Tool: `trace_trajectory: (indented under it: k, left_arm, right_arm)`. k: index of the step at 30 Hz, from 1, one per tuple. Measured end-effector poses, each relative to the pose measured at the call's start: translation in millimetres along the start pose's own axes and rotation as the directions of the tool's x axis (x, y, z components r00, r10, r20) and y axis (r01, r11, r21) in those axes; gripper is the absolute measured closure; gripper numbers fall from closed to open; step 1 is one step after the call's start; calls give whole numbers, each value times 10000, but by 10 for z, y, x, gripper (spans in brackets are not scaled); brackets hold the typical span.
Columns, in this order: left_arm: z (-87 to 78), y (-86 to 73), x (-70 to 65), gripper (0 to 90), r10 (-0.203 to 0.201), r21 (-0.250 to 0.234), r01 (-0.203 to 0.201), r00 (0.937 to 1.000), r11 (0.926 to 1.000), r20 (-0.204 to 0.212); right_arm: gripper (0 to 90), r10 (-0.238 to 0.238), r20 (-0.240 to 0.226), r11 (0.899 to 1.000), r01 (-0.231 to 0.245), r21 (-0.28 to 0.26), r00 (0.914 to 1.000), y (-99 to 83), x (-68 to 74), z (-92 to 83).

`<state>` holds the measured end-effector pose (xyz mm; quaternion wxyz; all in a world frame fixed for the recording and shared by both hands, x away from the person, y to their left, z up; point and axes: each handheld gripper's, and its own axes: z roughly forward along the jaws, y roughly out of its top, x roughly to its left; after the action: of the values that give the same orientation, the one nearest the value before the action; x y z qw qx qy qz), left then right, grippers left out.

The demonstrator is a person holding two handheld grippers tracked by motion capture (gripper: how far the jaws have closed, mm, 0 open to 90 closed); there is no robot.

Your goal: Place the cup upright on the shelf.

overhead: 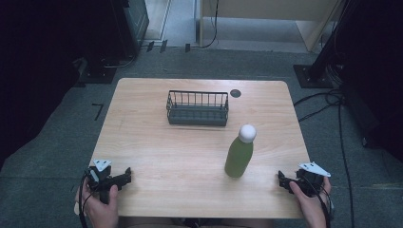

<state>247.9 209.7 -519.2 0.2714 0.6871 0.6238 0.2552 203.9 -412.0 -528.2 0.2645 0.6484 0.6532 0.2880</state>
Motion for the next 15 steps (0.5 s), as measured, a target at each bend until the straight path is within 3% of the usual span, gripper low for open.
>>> trace_trajectory:
  k: [7, 10, 15]
  left_arm:
    - [0, 0, 0, 0, -1, 2, 1, 10000, 10000, -3]
    - [0, 0, 0, 0, 0, 2, 0, 10000, 10000, 0]
    - [0, 0, 0, 0, 2, 1, -2, 10000, 10000, -1]
  right_arm:
    - [65, -94, 90, 9998, 95, -197, 9999, 9, 112, -43]
    - [66, -69, -311, 9988, 54, -487, 9995, 47, 181, -106]
    - [66, -172, -530, 9986, 145, -502, 9984, 81, 275, -142]
